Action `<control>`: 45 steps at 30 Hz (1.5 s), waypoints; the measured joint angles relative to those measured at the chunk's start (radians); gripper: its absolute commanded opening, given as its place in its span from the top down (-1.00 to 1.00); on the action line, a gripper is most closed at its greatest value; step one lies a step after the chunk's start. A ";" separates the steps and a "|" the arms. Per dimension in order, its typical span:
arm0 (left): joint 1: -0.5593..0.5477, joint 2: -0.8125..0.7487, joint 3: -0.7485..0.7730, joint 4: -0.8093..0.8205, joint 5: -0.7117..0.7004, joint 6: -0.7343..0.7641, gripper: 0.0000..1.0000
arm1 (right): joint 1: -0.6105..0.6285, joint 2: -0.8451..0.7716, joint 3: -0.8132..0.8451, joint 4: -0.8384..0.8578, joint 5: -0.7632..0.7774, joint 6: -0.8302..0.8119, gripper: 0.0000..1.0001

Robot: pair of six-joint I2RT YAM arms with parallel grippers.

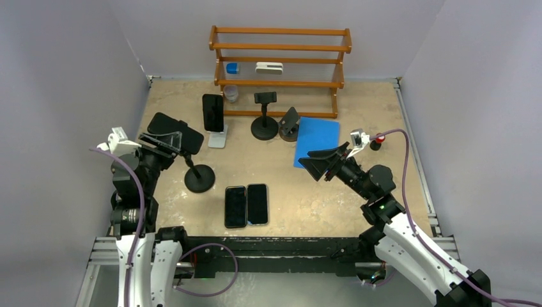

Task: Remove the phone from the phone stand
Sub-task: Place the phone stand with the phone at the center of the board, then pick up the phone stand with the phone at the center of the board.

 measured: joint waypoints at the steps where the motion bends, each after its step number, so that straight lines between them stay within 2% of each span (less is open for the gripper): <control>1: 0.000 0.000 0.006 0.000 -0.006 0.002 -0.03 | 0.000 0.000 0.000 0.000 0.000 0.000 -0.32; 8: 0.000 0.023 0.024 0.021 -0.013 0.016 0.00 | 0.000 0.000 -0.002 -0.007 0.001 -0.001 -0.32; 15: 0.000 0.036 0.024 0.031 0.004 0.016 0.14 | 0.000 0.000 -0.002 -0.011 0.005 -0.004 -0.32; 23: 0.000 0.039 0.007 0.047 0.012 0.017 0.48 | 0.000 0.001 -0.002 -0.011 0.008 -0.005 -0.32; 31: 0.000 0.042 -0.010 0.076 0.012 0.016 1.00 | 0.000 0.001 -0.003 -0.013 0.008 -0.008 -0.32; 45: 0.000 0.045 -0.003 0.077 0.030 0.006 1.00 | 0.000 0.003 -0.003 -0.017 0.008 -0.008 -0.32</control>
